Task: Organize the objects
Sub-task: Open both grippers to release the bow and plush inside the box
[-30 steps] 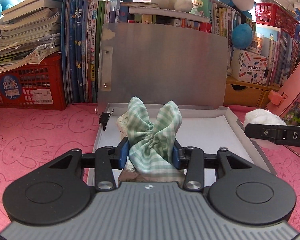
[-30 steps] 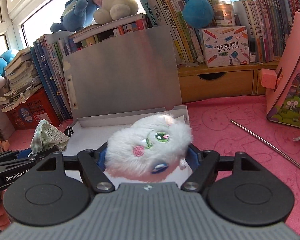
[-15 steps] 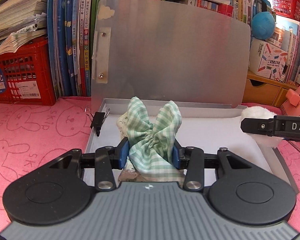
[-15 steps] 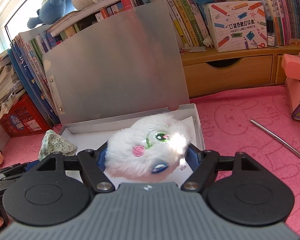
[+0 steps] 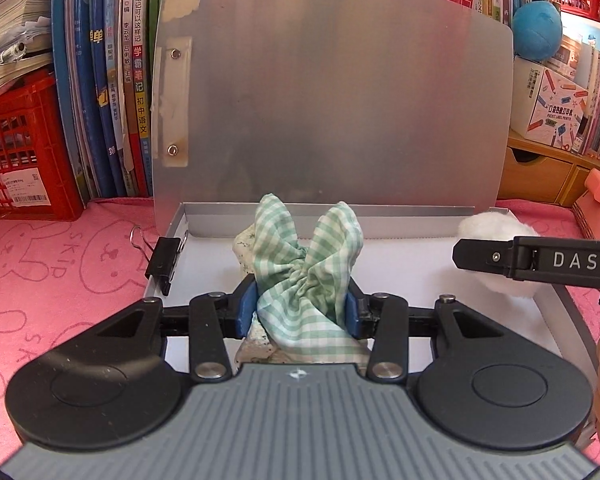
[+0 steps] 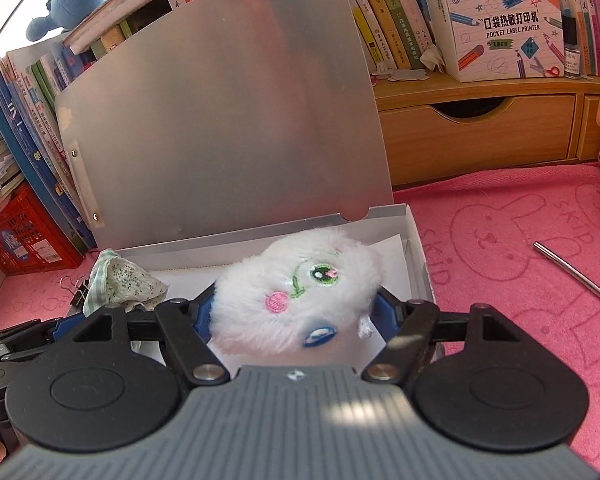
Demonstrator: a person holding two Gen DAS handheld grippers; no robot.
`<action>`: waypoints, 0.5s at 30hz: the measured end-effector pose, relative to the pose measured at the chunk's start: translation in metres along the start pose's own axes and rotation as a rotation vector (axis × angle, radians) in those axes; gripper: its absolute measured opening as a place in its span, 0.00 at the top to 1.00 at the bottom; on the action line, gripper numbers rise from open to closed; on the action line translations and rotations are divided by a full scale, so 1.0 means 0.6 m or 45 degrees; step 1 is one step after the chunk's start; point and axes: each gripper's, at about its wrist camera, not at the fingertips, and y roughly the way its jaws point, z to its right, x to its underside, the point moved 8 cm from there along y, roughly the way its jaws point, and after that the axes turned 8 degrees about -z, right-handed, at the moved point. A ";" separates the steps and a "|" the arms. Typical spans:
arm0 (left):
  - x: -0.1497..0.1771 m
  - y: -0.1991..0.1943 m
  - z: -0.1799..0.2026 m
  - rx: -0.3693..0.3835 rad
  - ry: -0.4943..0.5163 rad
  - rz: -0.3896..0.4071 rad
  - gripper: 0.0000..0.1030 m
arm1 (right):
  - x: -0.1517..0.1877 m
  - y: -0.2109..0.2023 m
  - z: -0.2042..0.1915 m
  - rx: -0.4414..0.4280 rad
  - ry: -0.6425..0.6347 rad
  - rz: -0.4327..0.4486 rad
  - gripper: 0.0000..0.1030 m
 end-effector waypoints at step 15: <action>0.000 0.018 0.004 -0.022 0.008 -0.088 0.38 | -0.001 0.021 0.003 0.054 -0.011 -0.039 0.23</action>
